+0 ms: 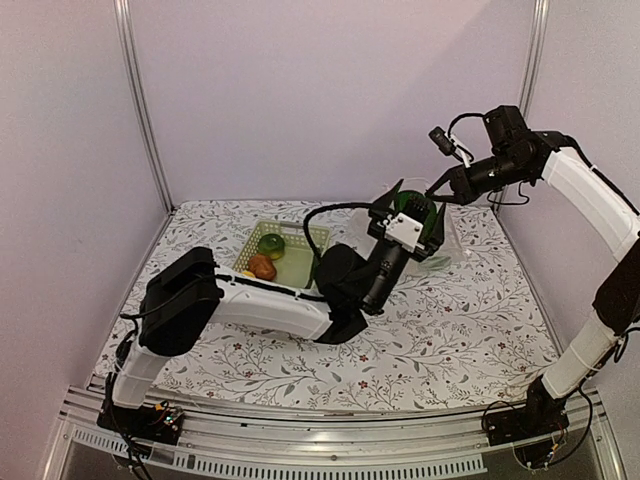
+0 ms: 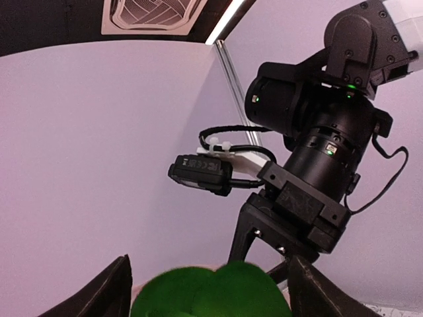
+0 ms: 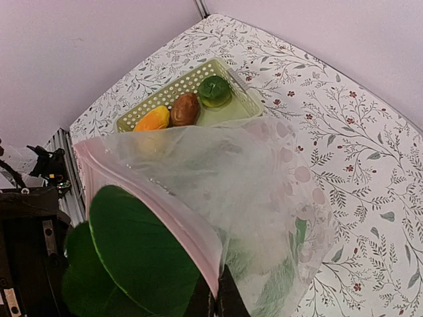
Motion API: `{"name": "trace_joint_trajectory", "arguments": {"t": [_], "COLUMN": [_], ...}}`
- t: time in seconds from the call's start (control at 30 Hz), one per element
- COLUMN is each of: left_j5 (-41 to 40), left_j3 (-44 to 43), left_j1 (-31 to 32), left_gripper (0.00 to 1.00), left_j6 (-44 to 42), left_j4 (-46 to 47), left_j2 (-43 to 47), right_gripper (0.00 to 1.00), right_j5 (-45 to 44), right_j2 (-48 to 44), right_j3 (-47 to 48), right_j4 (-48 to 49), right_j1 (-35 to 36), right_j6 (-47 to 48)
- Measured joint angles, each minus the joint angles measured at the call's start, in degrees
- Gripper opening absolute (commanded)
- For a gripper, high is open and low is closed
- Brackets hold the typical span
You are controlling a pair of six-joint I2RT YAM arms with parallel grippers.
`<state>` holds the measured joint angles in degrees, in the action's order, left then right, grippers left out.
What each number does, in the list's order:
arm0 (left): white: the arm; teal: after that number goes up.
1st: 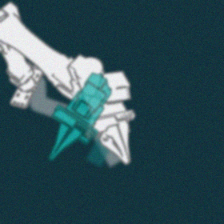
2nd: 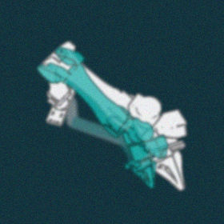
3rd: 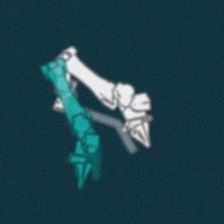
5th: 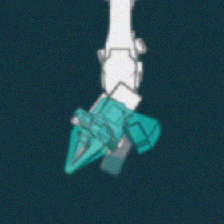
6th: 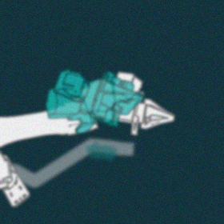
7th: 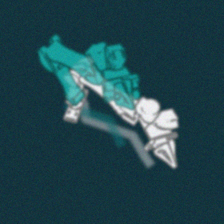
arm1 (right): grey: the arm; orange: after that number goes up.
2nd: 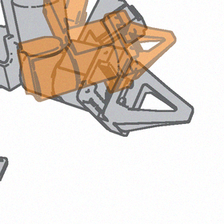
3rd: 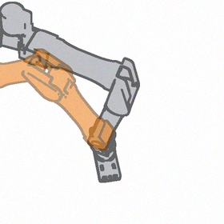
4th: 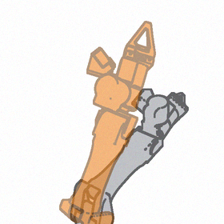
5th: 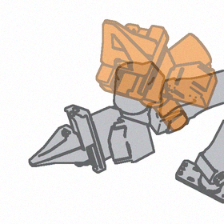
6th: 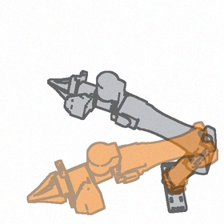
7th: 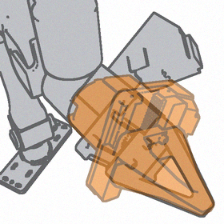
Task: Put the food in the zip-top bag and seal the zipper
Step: Place the fake vegetable in the zipper food storage bag, then adjust the zipper food storage bag at the center of the board.
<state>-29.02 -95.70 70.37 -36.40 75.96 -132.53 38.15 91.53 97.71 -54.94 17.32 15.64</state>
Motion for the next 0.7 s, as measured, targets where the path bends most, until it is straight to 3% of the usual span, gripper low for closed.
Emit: {"name": "trace_joint_trajectory", "arguments": {"t": [0.47, 0.7], "left_j5": [-6.99, -10.86], "left_j3": [16.35, 16.85], "left_j1": [1.18, -0.35], "left_gripper": [0.79, 0.67], "left_j6": [23.67, 38.53], "left_j4": [-13.2, -33.64], "left_j2": [26.84, 29.75], "right_gripper": [0.0, 0.0], "right_j5": [-4.63, -7.96], "right_j2": [8.04, 12.9], "right_j3": [8.7, 21.18], "right_j4": [1.73, 1.79], "right_j1": [-3.93, -11.15], "right_j6": [-2.6, -4.11]}}
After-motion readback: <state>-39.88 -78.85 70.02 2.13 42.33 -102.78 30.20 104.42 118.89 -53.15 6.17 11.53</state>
